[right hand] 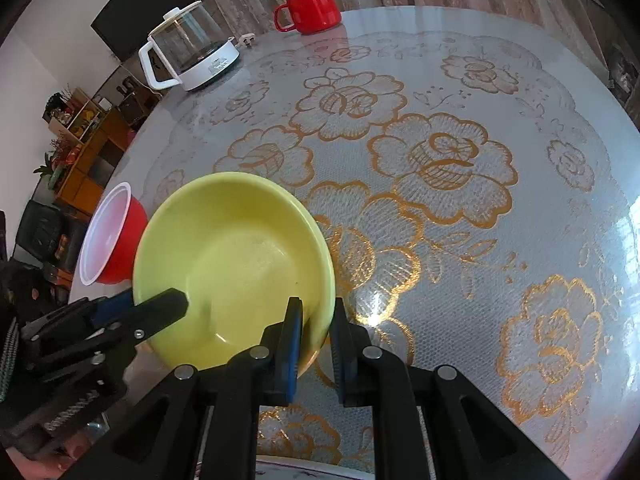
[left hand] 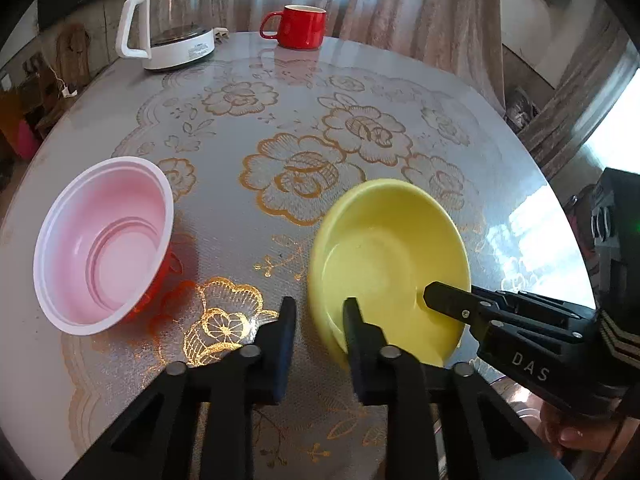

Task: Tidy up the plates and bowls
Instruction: 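Close both grippers on the yellow bowl rim, then lift the yellow bowl with both grippers and lower it into the steel bowl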

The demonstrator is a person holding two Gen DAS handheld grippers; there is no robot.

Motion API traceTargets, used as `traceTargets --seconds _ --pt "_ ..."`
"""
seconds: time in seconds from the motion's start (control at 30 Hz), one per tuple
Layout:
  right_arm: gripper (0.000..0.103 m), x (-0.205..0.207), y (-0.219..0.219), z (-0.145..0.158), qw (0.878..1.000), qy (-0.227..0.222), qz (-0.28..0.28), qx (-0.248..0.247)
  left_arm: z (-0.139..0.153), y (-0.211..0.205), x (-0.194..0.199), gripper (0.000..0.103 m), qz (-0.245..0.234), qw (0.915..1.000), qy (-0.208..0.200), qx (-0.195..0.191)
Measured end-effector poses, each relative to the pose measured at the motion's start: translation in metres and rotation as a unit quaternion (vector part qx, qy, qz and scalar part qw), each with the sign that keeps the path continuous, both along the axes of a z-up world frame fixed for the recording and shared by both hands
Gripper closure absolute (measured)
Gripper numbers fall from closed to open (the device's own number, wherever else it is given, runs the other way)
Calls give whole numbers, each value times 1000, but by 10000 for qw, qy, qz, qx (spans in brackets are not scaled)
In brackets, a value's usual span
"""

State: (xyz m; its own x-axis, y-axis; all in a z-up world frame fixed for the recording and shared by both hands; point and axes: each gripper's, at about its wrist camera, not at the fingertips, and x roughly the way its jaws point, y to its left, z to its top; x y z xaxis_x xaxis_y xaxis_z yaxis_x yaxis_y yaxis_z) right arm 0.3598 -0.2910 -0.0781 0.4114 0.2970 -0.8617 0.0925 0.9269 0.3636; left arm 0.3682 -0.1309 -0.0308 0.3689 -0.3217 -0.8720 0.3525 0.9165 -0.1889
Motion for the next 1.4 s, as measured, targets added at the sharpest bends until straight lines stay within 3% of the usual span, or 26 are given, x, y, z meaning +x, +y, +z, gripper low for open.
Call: traceTargets --seconds 0.57,1.07,1.4 --pt "91 -24 13 19 9998 -210 -7 29 22 18 -34 88 16 9995 -280 -167" --pt "91 -78 30 68 9960 -886 -3 100 50 50 -86 88 269 9955 -560 -721" --pt "91 -112 46 79 9929 -1128 17 363 55 78 -123 88 454 9910 -755 -1011"
